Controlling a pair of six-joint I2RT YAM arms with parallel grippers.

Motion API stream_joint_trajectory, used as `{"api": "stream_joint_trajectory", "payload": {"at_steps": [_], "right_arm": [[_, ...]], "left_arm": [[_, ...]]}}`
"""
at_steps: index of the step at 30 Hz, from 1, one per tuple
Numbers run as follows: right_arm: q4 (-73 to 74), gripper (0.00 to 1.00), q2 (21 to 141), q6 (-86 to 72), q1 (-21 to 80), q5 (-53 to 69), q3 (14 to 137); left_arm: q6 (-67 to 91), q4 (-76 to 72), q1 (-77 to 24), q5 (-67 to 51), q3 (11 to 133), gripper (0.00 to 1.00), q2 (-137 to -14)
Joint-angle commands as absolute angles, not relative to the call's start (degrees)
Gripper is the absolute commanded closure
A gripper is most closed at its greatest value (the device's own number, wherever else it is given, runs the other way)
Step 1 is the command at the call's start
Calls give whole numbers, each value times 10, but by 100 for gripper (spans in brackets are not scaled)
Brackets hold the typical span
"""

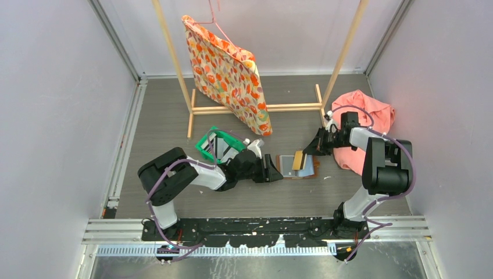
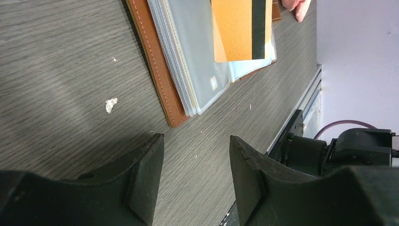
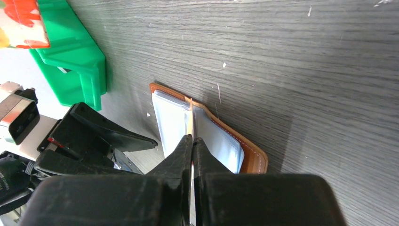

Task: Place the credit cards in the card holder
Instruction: Insert the credit card into the card holder.

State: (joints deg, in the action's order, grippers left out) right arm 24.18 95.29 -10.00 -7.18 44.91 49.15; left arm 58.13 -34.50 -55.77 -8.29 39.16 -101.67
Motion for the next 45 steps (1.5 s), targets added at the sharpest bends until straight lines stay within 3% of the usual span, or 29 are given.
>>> {"api": "stream_joint_trajectory", "payload": {"at_steps": [1,45], "right_arm": [[235,93,944,-98,-63,467,501],[166,85,885,-186,-47,429,420]], "left_arm": [[585,-378,-558,-94,406,45,-1023],[600,-391,-553,-95,389,45,-1012]]}}
